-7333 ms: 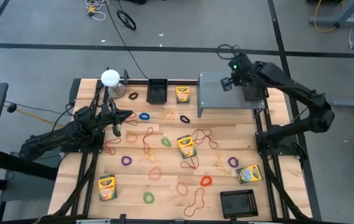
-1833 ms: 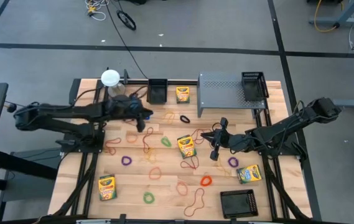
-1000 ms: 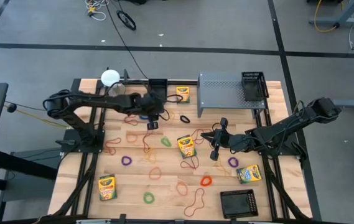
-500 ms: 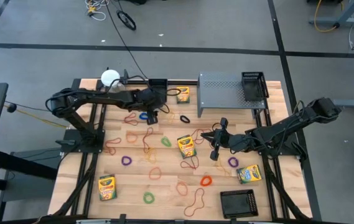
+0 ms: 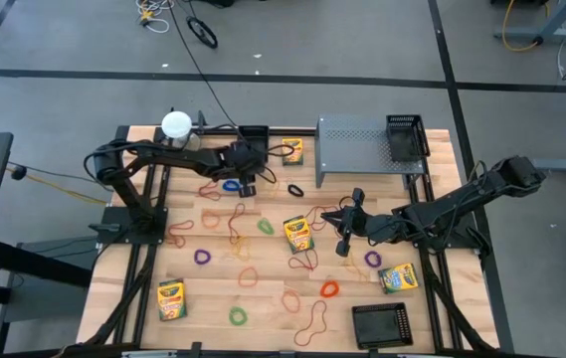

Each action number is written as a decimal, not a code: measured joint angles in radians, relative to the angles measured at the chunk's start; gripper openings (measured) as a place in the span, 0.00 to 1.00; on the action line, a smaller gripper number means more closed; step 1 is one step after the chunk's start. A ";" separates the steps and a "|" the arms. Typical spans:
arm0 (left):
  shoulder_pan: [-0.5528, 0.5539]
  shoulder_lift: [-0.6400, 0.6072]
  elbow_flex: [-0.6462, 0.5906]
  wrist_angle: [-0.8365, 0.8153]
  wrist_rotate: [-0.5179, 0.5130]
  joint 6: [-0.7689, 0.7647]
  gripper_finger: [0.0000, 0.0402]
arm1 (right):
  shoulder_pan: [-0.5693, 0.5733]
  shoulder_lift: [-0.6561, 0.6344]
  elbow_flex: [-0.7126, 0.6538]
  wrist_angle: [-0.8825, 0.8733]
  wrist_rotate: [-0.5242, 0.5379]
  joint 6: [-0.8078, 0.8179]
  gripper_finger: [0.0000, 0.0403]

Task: Pick & Place Office Desk Supplies
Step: Put the top black bin on the shelf

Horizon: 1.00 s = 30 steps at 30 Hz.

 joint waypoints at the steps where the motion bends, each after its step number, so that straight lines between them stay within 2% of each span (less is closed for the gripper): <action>1: 0.000 0.000 0.000 -0.002 0.000 0.000 0.30 | 0.000 0.000 0.000 0.000 0.000 0.000 0.09; 5: -0.018 -0.002 0.000 -0.004 -0.047 0.003 0.26 | 0.000 0.000 0.000 0.000 0.000 0.000 0.09; 11: -0.062 -0.002 0.000 -0.020 -0.138 0.039 0.28 | 0.000 0.000 0.000 0.000 0.000 0.000 0.09; 25: -0.083 -0.004 0.000 -0.022 -0.131 0.033 0.50 | 0.000 0.000 0.000 0.000 0.000 0.000 0.09; 30: -0.083 -0.032 0.000 -0.030 -0.102 0.035 0.53 | 0.000 0.000 0.000 0.000 0.000 0.000 0.09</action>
